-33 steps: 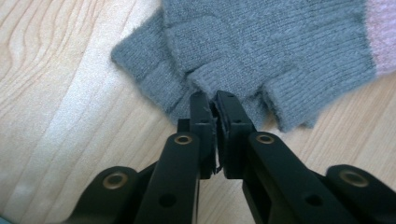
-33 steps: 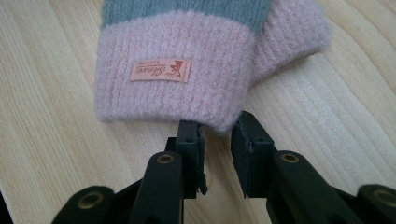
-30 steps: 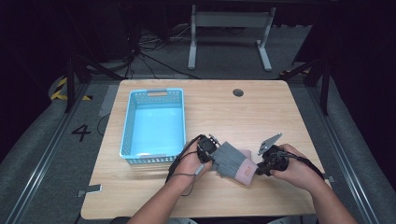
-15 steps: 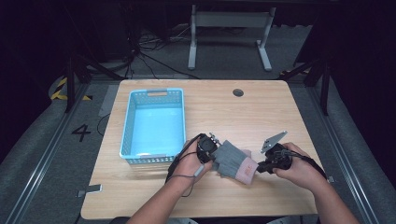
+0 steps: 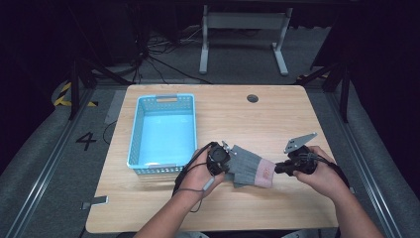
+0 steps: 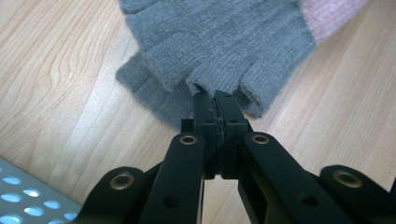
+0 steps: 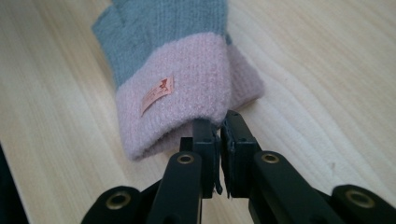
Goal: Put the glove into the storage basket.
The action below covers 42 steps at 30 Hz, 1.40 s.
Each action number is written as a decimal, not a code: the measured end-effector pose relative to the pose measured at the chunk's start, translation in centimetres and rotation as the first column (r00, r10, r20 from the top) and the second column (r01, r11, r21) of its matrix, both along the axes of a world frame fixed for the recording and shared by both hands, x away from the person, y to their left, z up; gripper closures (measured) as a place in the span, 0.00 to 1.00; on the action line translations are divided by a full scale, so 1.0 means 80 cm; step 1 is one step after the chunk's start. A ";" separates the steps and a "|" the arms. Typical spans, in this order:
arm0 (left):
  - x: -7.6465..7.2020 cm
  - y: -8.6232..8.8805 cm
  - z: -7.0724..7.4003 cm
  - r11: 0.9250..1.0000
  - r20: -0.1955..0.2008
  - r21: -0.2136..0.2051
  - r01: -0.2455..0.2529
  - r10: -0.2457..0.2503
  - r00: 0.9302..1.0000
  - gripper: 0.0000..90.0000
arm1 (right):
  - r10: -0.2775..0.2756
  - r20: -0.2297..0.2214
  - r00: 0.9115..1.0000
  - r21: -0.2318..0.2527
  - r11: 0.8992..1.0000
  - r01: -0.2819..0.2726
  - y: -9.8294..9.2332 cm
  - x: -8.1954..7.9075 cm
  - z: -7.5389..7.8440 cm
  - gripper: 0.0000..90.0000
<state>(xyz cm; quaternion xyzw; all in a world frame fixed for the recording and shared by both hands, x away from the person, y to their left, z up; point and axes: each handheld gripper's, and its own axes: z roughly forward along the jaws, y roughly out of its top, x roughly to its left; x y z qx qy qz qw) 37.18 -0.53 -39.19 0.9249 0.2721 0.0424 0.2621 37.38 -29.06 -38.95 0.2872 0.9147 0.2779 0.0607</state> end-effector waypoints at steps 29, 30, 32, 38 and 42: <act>-0.003 -0.006 -0.011 0.996 -0.097 0.086 0.033 -0.024 0.995 0.99 | -0.074 0.031 0.997 0.000 0.997 0.074 0.018 0.023 -0.025 0.95; -0.003 -0.007 -0.012 0.996 -0.096 0.084 0.030 -0.022 0.995 0.99 | -0.076 0.027 0.997 -0.001 0.997 0.076 0.018 0.024 -0.027 0.95; -0.001 -0.008 -0.014 0.995 -0.102 0.088 0.036 -0.027 0.994 0.99 | -0.080 0.024 0.997 -0.003 0.997 0.080 0.018 0.026 -0.030 0.95; 0.002 -0.011 -0.024 0.995 -0.117 0.098 0.034 -0.022 0.993 0.99 | -0.094 0.018 0.995 -0.007 0.996 0.094 0.018 0.029 -0.036 0.95; 0.005 -0.012 -0.029 0.994 -0.127 0.106 0.037 -0.023 0.992 0.99 | -0.101 0.014 0.995 -0.013 0.995 0.101 0.019 0.031 -0.039 0.95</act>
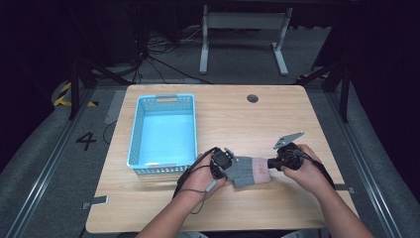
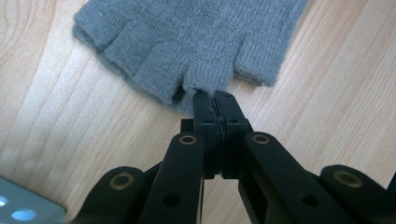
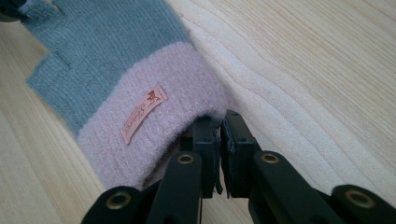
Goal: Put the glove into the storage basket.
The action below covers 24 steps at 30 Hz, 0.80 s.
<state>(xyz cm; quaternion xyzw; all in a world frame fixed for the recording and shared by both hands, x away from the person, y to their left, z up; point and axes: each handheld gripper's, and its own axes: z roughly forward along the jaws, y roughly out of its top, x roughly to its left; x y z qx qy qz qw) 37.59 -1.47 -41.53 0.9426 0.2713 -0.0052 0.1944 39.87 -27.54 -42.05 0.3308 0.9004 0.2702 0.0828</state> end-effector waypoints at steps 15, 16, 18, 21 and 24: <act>0.000 0.002 -0.003 1.000 -0.024 0.027 -0.011 0.012 1.000 0.95 | -0.031 0.039 0.999 -0.007 0.999 0.032 -0.007 0.002 -0.002 0.85; 0.000 0.002 -0.003 1.000 -0.025 0.028 -0.011 0.012 1.000 0.94 | -0.037 0.038 0.999 -0.005 0.999 0.037 -0.007 0.002 -0.001 0.84; -0.001 0.003 -0.002 1.000 -0.026 0.029 -0.010 0.011 1.000 0.92 | -0.045 0.045 0.998 -0.001 0.999 0.045 -0.009 0.002 0.000 0.84; -0.001 0.007 0.003 0.999 -0.011 0.009 -0.033 0.033 0.999 0.92 | -0.059 0.047 0.997 0.002 0.998 0.059 -0.011 0.001 0.001 0.84; -0.003 0.010 0.011 0.999 -0.011 -0.024 -0.041 0.041 0.999 0.91 | -0.070 0.042 0.997 0.005 0.998 0.070 -0.016 0.000 0.004 0.84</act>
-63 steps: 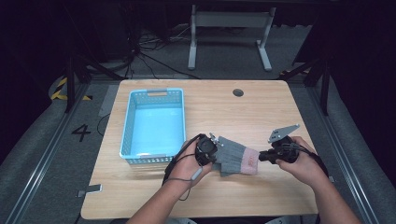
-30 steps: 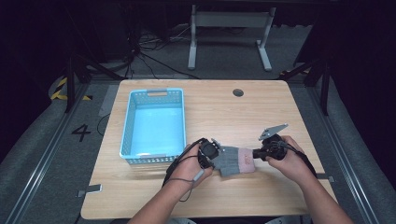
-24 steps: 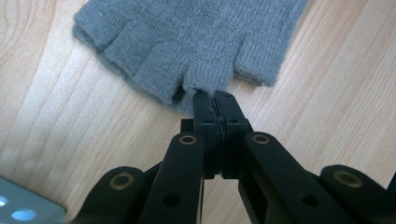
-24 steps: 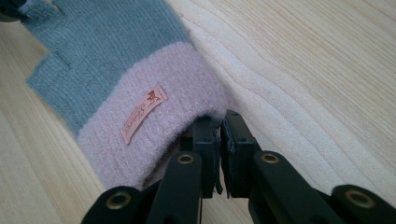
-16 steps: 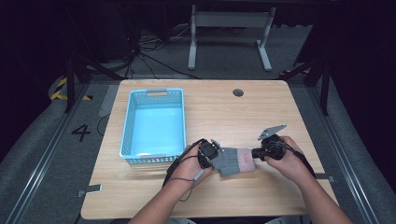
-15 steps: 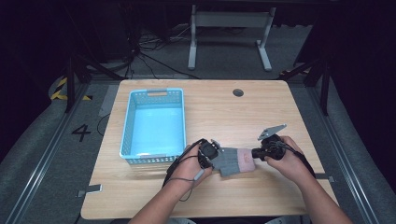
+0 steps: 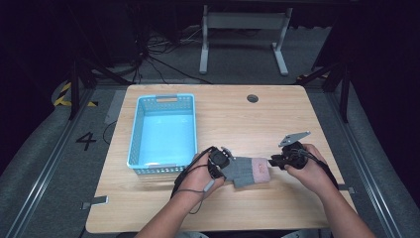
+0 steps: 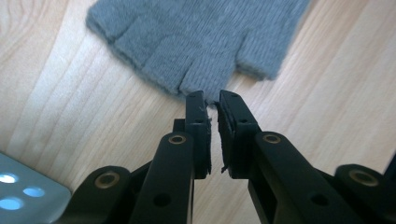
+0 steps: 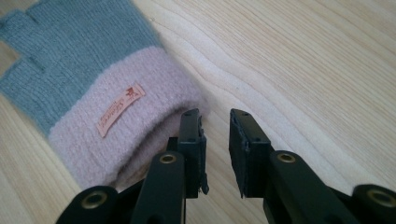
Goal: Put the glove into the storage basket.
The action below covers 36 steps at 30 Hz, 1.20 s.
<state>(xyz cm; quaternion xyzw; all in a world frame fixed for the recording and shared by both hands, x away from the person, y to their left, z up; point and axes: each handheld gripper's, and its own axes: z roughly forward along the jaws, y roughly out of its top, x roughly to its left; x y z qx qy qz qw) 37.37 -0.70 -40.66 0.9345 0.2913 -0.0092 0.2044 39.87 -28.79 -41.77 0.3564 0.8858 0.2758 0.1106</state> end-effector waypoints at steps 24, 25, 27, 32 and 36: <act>0.005 0.000 0.023 0.984 0.122 -0.175 0.032 -0.011 0.993 0.60 | -0.116 -0.018 0.993 0.041 0.992 0.117 -0.058 -0.012 0.026 0.72; 0.006 -0.001 0.023 0.982 0.124 -0.186 0.029 -0.006 0.992 0.58 | -0.122 -0.020 0.992 0.044 0.991 0.123 -0.060 -0.012 0.026 0.71; 0.007 -0.004 0.023 0.978 0.135 -0.206 0.042 -0.014 0.991 0.57 | -0.132 -0.028 0.991 0.045 0.990 0.133 -0.065 -0.010 0.026 0.69; 0.013 -0.018 0.018 0.977 0.156 -0.208 0.050 -0.017 0.988 0.51 | -0.153 -0.037 0.988 0.030 0.988 0.154 -0.070 -0.008 0.022 0.68; 0.020 -0.036 0.007 0.977 0.180 -0.204 0.059 -0.022 0.984 0.37 | -0.144 -0.041 0.989 0.044 0.988 0.146 -0.069 -0.008 0.022 0.66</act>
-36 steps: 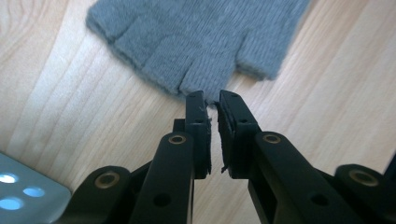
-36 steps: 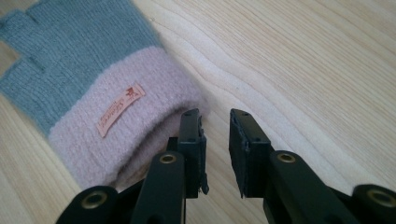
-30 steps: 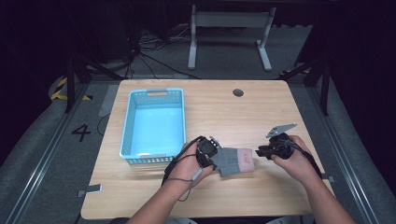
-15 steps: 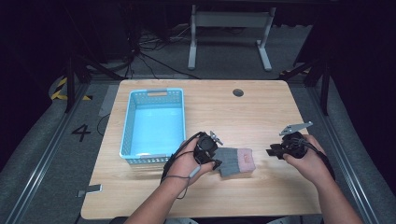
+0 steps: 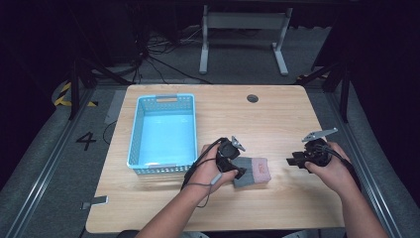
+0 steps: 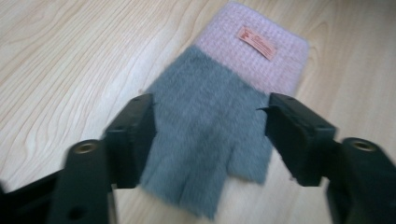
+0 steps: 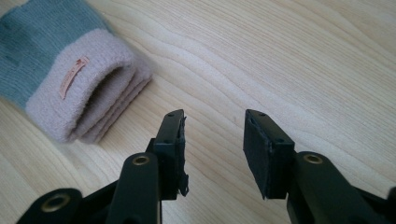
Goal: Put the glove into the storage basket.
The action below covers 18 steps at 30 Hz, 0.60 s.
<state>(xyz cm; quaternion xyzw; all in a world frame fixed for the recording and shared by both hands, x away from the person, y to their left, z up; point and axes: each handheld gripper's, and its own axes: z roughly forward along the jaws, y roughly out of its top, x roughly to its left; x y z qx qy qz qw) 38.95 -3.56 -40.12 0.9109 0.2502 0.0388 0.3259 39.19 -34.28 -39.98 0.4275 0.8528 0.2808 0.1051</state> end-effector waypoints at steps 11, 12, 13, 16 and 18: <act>0.010 -0.030 -0.025 0.992 0.024 0.092 0.086 -0.088 0.996 0.33 | 0.019 0.003 1.000 0.019 1.000 -0.019 0.001 -0.001 0.001 0.64; 0.011 -0.031 -0.028 0.990 0.017 0.108 0.092 -0.094 0.995 0.33 | 0.021 0.001 1.000 0.024 0.999 -0.021 0.001 -0.001 0.001 0.64; 0.012 -0.032 -0.031 0.988 0.014 0.124 0.096 -0.099 0.995 0.33 | 0.023 0.000 1.000 0.027 0.999 -0.023 0.001 -0.001 0.001 0.64; 0.014 -0.034 -0.037 0.986 0.000 0.135 0.093 -0.094 0.996 0.30 | 0.026 0.000 1.000 0.027 0.999 -0.026 0.003 -0.001 0.001 0.63; 0.014 -0.035 -0.039 0.986 -0.002 0.141 0.085 -0.086 0.996 0.26 | 0.032 0.000 1.000 0.027 0.999 -0.032 0.005 -0.001 0.000 0.63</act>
